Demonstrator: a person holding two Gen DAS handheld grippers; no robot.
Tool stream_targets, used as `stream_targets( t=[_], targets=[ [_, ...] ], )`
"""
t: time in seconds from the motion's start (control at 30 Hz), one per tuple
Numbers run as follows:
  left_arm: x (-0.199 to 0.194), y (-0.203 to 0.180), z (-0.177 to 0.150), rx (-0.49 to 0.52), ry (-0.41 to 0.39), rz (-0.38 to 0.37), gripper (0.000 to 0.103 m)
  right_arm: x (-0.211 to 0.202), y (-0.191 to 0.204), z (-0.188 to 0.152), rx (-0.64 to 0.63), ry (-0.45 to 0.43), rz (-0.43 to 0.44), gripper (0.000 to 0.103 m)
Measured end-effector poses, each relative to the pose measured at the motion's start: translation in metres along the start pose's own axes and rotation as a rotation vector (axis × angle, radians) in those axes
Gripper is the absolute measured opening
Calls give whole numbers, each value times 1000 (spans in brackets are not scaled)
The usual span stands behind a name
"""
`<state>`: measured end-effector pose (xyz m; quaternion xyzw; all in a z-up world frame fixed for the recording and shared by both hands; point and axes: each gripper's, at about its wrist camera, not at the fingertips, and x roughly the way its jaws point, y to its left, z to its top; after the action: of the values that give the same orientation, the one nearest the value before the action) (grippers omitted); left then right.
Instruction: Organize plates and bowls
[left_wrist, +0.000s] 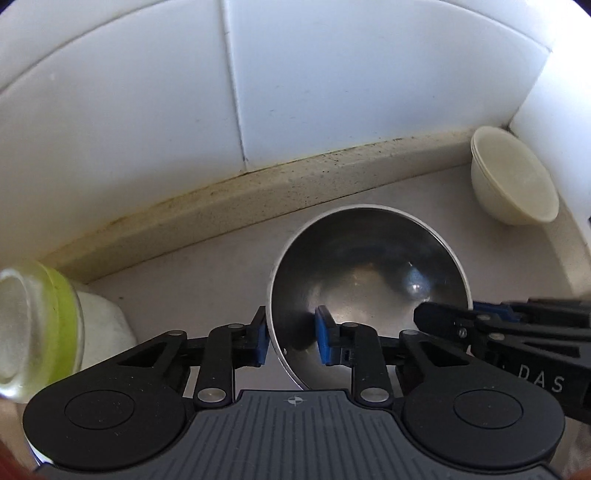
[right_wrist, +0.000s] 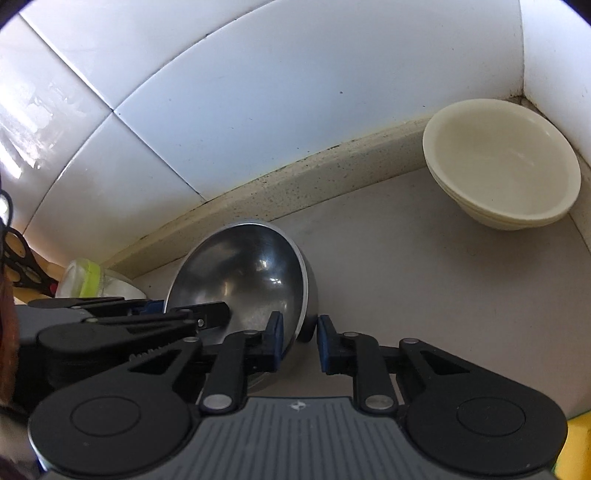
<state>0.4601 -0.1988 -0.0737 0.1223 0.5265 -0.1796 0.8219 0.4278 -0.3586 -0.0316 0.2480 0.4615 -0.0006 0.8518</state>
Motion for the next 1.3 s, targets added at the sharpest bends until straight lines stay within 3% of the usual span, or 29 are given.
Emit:
stream_targets(
  t=[0.2,0.53,0.9,1.3],
  targets=[
    [-18,-11,-13,32,-63,33,32,-6,1,-6,-7,-3,2,21],
    [-86,-32,-29,81,-241,77,34,-49,16,-12,-40,-71,30,21],
    [-169,-27,-87,41,-402,147,38,-104,62,-40,-139,-112,93,21],
    [-213,1,-140,-94,-422,185,38,-130,123,-82,-286,-54,152,21]
  ],
)
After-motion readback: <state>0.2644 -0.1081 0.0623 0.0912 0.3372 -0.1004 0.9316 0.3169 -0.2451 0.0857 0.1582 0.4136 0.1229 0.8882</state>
